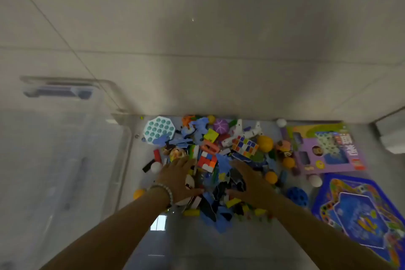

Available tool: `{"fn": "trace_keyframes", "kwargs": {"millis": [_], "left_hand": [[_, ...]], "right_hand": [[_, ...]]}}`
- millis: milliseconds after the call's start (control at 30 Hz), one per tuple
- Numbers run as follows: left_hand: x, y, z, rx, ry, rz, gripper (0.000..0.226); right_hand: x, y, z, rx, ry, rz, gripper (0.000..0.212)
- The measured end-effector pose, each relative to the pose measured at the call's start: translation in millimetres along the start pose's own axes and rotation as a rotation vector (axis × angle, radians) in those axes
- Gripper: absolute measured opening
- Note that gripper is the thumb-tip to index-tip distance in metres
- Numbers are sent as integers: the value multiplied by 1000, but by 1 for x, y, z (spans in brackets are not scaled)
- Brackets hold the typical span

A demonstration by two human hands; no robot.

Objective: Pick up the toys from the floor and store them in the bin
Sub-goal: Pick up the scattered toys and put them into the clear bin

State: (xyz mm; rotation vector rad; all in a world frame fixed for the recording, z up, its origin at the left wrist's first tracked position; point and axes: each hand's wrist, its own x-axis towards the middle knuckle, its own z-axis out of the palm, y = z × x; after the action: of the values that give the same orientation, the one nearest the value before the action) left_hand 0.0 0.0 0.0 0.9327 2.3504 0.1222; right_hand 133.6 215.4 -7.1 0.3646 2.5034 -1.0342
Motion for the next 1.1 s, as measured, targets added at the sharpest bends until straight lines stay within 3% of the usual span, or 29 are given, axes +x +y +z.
{"fn": "trace_keyframes", "kwargs": {"millis": [200, 400, 600, 733, 933, 1100], "left_hand": [[31, -44, 61, -8, 19, 100, 99], [46, -66, 78, 19, -102, 90, 115], [47, -65, 82, -232, -118, 59, 97], [47, -66, 83, -368, -65, 27, 90], [30, -66, 43, -475, 47, -10, 95], [-18, -67, -28, -496, 198, 3, 84]], "right_hand": [[67, 19, 44, 17, 14, -106, 86], [99, 21, 56, 4, 240, -178, 76], [108, 20, 81, -33, 383, -93, 76], [111, 18, 85, -134, 377, -57, 74], [92, -11, 48, 218, 410, -73, 68], [64, -86, -8, 397, 258, -102, 59]]}}
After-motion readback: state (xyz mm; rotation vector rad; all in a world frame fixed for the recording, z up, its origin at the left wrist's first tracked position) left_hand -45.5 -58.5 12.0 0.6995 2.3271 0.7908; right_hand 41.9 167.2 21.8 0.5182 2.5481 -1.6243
